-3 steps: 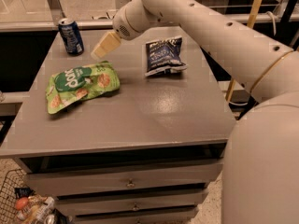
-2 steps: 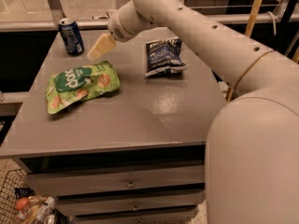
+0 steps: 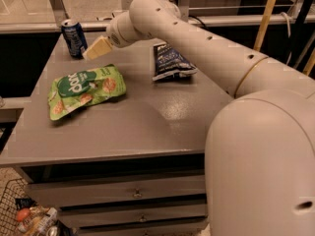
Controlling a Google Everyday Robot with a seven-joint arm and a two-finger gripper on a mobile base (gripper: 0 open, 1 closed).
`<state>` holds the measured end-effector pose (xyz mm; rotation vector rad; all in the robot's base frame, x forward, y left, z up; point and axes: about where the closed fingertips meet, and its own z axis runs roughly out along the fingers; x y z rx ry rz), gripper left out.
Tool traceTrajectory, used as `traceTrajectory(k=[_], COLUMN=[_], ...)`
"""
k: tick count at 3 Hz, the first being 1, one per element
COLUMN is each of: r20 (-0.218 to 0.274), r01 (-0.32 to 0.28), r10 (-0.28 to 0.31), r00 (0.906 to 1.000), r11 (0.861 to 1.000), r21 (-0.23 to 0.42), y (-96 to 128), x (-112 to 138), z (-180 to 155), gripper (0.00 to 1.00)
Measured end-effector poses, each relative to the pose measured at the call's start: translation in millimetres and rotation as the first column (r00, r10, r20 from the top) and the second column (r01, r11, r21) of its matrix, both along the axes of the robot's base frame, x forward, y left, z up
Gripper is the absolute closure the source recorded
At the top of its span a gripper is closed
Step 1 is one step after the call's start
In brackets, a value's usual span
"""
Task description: Pick pepsi can
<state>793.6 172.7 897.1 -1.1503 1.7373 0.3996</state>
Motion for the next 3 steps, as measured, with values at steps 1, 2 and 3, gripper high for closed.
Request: traceTrajectory(k=[1, 2, 3], r20=[0.0, -0.012, -0.031], r01=[-0.017, -0.053, -0.074], r10=[0.017, 0.055, 0.081], r00=[0.9999, 0.9984, 0.9962], r11=[0.996, 0.988, 0.981], r21=[0.086, 0.145, 0.179], y=[28.4, 55.4, 76.0], x=[8.3, 15.5, 23.8], z=[0.1, -1.6, -6.9], gripper=[0.0, 0.0, 0.0])
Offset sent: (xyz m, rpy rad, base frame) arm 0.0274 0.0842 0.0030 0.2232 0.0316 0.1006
